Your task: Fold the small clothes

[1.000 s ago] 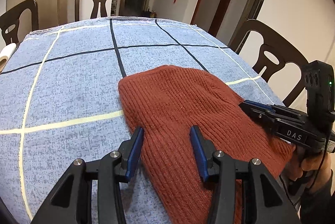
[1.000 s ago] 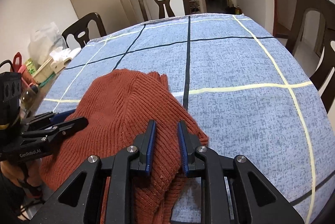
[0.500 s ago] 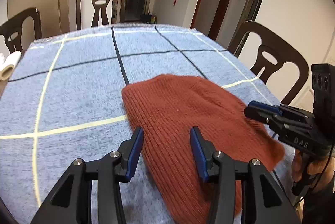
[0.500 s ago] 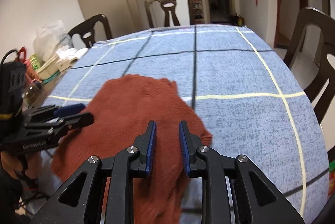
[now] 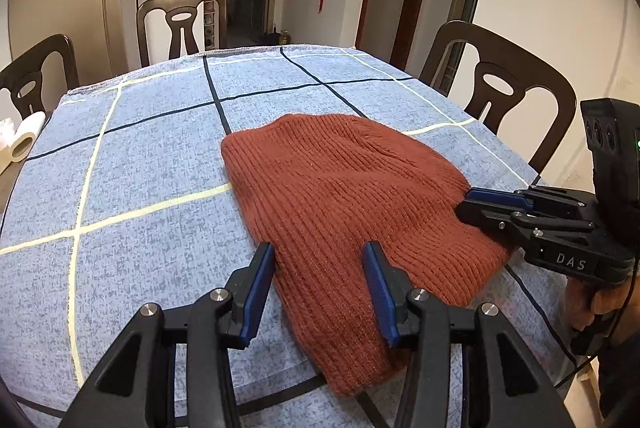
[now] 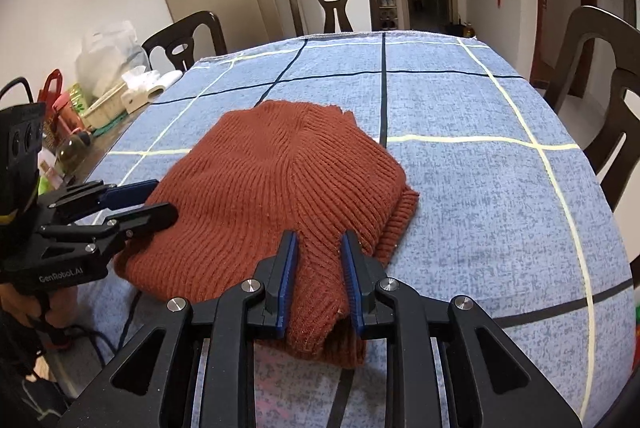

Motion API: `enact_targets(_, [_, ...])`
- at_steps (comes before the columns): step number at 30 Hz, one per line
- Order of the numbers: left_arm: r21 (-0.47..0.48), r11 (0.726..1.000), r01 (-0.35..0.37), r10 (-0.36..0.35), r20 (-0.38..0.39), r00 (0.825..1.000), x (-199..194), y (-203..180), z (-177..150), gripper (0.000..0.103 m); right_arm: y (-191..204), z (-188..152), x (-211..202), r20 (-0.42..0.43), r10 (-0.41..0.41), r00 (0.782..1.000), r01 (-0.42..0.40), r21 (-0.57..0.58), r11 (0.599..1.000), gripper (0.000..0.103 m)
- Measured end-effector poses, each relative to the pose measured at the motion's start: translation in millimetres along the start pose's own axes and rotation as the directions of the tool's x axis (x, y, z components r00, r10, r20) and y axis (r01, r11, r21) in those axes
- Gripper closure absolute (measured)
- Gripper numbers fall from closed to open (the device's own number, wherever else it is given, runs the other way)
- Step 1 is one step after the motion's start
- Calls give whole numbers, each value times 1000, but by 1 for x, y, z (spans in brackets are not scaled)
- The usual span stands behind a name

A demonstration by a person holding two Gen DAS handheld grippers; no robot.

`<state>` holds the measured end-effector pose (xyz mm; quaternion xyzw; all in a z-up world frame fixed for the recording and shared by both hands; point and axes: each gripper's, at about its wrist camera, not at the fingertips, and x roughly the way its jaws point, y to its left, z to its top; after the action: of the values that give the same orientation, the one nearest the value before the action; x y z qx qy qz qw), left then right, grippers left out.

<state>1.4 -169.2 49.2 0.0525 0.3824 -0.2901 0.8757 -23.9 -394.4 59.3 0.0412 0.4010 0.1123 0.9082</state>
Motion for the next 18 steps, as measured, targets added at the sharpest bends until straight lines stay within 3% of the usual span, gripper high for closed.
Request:
enact_targets(6, [-19,1000,7,-7,-3,1000,-2,1,1,54,-2,3,-3,2,22,1000,-22,22,1000,78])
enact_targets(9, [-34,999,10,-10,0,1000,-3,4,5,54,-6,7,-7,22,33,999,-34,40,999,55])
enact_targets(10, [-41,999,8,-8,6,1000,-3,5,7,54,-9,9,-8,28,35,999,-36,49,998,52])
enact_targets(18, [-140,989,47,-46,15,999,5,26,15,54,-39,15,8,8,80,997,-80,199,977,51])
